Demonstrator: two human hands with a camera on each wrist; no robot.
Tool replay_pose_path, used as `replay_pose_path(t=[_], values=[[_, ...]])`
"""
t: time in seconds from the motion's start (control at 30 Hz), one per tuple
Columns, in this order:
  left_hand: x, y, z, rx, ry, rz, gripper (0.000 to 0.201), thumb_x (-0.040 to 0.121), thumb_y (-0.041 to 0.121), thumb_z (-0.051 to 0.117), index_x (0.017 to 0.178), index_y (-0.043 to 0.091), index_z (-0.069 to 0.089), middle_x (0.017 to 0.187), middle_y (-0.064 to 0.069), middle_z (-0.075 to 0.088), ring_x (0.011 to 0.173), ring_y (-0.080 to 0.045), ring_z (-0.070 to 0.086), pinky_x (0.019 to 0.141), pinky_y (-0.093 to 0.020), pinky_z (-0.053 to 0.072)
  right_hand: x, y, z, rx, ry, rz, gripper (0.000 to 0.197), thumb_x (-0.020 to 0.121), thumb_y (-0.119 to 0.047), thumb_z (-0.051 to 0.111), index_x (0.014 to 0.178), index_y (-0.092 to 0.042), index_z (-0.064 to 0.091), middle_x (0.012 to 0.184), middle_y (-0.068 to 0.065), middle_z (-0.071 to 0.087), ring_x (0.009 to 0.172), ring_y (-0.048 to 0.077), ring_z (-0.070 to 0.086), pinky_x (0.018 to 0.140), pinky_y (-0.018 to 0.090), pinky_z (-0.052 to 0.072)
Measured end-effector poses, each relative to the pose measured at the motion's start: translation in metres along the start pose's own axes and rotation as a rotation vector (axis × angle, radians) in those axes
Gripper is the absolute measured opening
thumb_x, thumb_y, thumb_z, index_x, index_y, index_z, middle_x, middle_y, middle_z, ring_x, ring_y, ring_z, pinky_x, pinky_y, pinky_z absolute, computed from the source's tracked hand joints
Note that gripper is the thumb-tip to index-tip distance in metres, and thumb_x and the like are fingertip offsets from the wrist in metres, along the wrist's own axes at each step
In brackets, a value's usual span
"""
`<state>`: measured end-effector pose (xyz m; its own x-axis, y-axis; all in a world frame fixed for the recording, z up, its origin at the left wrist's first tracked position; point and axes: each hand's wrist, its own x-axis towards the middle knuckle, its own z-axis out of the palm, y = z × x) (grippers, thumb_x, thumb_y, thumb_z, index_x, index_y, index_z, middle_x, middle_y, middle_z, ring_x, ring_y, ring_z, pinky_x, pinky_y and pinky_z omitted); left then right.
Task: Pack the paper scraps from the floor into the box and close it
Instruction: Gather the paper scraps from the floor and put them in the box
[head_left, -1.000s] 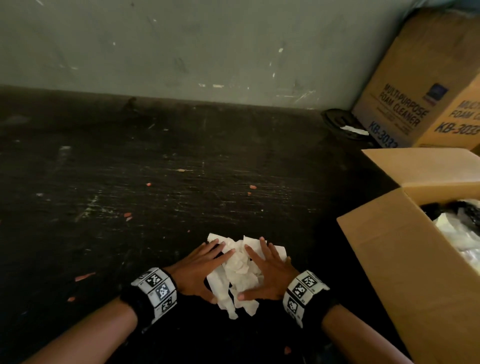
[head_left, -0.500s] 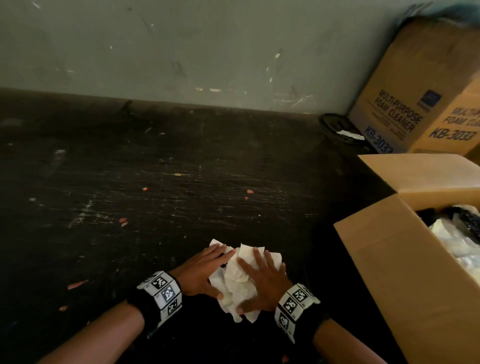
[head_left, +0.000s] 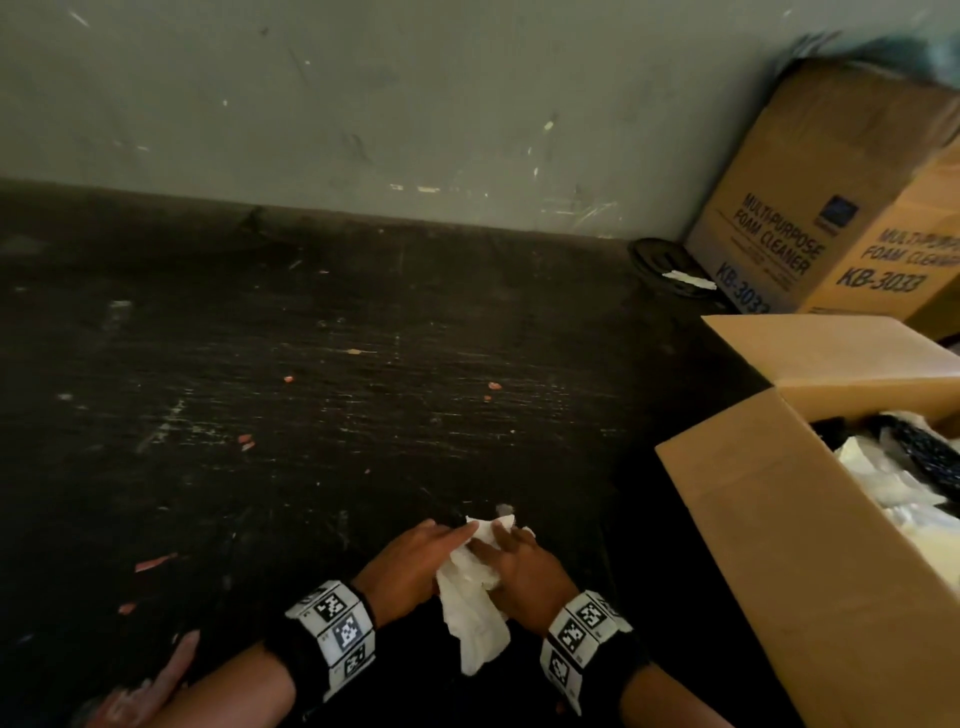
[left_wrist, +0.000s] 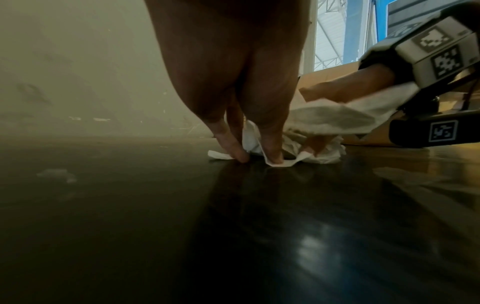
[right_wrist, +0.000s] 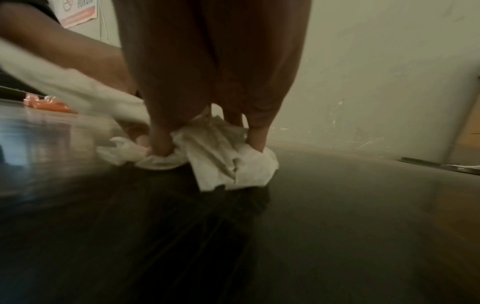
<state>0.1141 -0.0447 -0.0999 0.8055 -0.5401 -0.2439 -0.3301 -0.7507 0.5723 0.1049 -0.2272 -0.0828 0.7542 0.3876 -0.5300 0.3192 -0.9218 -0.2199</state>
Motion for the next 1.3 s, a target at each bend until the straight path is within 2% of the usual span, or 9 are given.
replay_pose_path(t=[0.17, 0.27, 0.4, 0.7, 0.8, 0.87, 1.0, 1.17, 1.3], values=[[-0.004, -0.002, 0.015, 0.027, 0.026, 0.017, 0.052, 0.093, 0.045, 0.049, 0.142, 0.034, 0.035, 0.137, 0.005, 0.051, 0.124, -0.009, 0.048, 0.106, -0.030, 0.039, -0.007, -0.006, 0.001, -0.061, 0.045, -0.011, 0.059, 0.093, -0.020, 0.052, 0.147, -0.022, 0.027, 0.151, 0.009, 0.030, 0.136, 0.032, 0.031, 0.107, 0.043, 0.034], [-0.004, 0.007, 0.014, -0.004, 0.058, 0.012, 0.045, 0.092, 0.040, 0.053, 0.136, 0.032, 0.044, 0.129, 0.008, 0.056, 0.116, -0.008, 0.054, 0.100, -0.024, 0.042, -0.002, -0.005, 0.006, -0.092, 0.089, 0.016, 0.047, 0.094, -0.020, 0.051, 0.139, -0.016, 0.040, 0.144, 0.010, 0.041, 0.129, 0.030, 0.041, 0.103, 0.040, 0.038], [0.000, 0.019, 0.010, -0.043, 0.083, -0.075, 0.036, 0.089, 0.036, 0.059, 0.125, 0.034, 0.054, 0.120, 0.008, 0.062, 0.109, -0.007, 0.059, 0.097, -0.032, 0.048, 0.008, -0.010, 0.008, -0.048, 0.201, 0.080, 0.025, 0.094, -0.020, 0.049, 0.117, -0.015, 0.058, 0.120, 0.009, 0.062, 0.107, 0.025, 0.061, 0.088, 0.034, 0.048], [-0.018, 0.019, -0.007, -0.416, -0.132, -0.101, 0.053, 0.086, 0.028, 0.059, 0.136, 0.037, 0.045, 0.133, 0.013, 0.055, 0.118, 0.000, 0.051, 0.105, -0.033, 0.041, 0.001, 0.013, 0.012, 0.047, 0.222, 0.054, 0.027, 0.086, -0.018, 0.060, 0.113, -0.017, 0.063, 0.117, 0.006, 0.065, 0.109, 0.024, 0.061, 0.094, 0.036, 0.049], [-0.019, 0.025, 0.003, -0.313, -0.098, -0.165, 0.081, 0.075, 0.052, 0.068, 0.144, 0.035, 0.030, 0.144, 0.007, 0.043, 0.126, -0.007, 0.044, 0.107, -0.036, 0.039, -0.003, 0.015, 0.015, 0.059, 0.265, 0.013, 0.028, 0.087, -0.019, 0.059, 0.114, -0.017, 0.063, 0.118, 0.006, 0.065, 0.109, 0.024, 0.062, 0.095, 0.037, 0.049], [-0.020, 0.028, 0.014, -0.137, -0.066, -0.153, 0.088, 0.076, 0.048, 0.071, 0.148, 0.030, 0.023, 0.145, 0.002, 0.038, 0.131, -0.014, 0.038, 0.108, -0.032, 0.035, -0.005, 0.016, 0.019, 0.050, 0.301, 0.004, 0.028, 0.087, -0.020, 0.058, 0.114, -0.018, 0.064, 0.118, 0.005, 0.065, 0.108, 0.024, 0.062, 0.094, 0.035, 0.050], [-0.015, 0.028, 0.024, -0.015, 0.045, -0.121, 0.061, 0.088, 0.022, 0.062, 0.142, 0.026, 0.035, 0.141, 0.000, 0.045, 0.128, -0.014, 0.044, 0.106, -0.025, 0.035, -0.004, 0.014, 0.020, 0.019, 0.282, 0.029, 0.025, 0.092, -0.021, 0.051, 0.115, -0.017, 0.063, 0.119, 0.007, 0.064, 0.107, 0.024, 0.062, 0.090, 0.032, 0.047], [-0.011, 0.033, 0.017, -0.104, 0.117, -0.086, 0.035, 0.084, 0.021, 0.066, 0.117, 0.030, 0.059, 0.112, 0.006, 0.066, 0.103, -0.004, 0.062, 0.093, -0.032, 0.051, -0.019, 0.009, 0.013, 0.011, 0.281, 0.016, 0.023, 0.093, -0.027, 0.048, 0.106, -0.017, 0.065, 0.111, 0.008, 0.068, 0.103, 0.026, 0.064, 0.089, 0.035, 0.051], [-0.007, 0.073, -0.025, -0.181, 0.238, 0.017, 0.026, 0.083, 0.020, 0.067, 0.106, 0.032, 0.064, 0.097, 0.011, 0.070, 0.091, 0.006, 0.063, 0.086, -0.028, 0.053, -0.057, 0.021, -0.039, 0.111, 0.404, -0.054, 0.020, 0.092, -0.024, 0.053, 0.102, -0.016, 0.068, 0.105, 0.007, 0.069, 0.097, 0.022, 0.066, 0.086, 0.035, 0.053]])
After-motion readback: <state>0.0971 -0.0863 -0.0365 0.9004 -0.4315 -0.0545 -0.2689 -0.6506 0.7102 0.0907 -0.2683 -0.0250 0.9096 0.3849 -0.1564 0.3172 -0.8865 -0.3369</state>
